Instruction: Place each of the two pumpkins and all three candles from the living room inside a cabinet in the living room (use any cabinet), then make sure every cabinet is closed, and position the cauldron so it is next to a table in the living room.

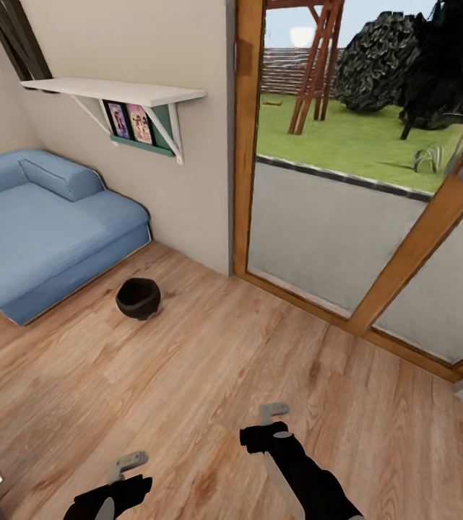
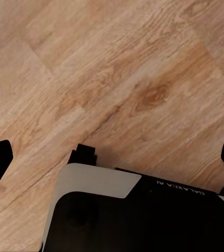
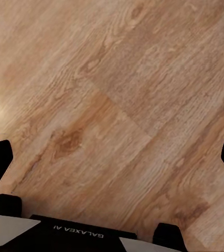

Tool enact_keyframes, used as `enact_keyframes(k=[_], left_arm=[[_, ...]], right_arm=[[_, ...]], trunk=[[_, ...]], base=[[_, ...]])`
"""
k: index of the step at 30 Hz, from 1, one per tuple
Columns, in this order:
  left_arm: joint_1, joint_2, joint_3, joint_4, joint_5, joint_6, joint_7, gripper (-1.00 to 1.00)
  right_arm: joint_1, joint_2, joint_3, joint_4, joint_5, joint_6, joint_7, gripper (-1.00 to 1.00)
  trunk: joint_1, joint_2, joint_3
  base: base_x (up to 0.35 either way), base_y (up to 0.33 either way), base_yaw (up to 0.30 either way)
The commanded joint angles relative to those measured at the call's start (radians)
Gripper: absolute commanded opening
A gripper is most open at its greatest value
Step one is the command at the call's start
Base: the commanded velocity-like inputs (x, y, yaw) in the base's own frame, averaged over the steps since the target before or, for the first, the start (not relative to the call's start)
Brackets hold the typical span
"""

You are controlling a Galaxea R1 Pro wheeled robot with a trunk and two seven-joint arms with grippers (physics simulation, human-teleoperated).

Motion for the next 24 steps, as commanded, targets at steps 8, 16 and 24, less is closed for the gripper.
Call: enact_keyframes(k=[8,16,24], left_arm=[[-0.001,0.001,-0.006,0.011,0.011,0.003,0.010,1.00],[-0.001,0.001,-0.006,0.012,0.010,0.003,0.010,1.00],[-0.001,0.001,-0.006,0.012,0.010,0.003,0.010,1.00]], right_arm=[[-0.001,-0.001,0.004,0.005,-0.011,-0.066,-0.009,1.00],[-0.001,-0.001,0.004,0.005,-0.012,-0.073,-0.009,1.00],[-0.001,-0.001,0.004,0.004,-0.011,-0.073,-0.009,1.00]], trunk=[[0.001,-0.001,0.006],[0.001,-0.001,0.014],[0.001,-0.001,0.019]], base=[[0.296,-0.145,0.258],[0.286,-0.166,0.215],[0.278,-0.147,0.103]])
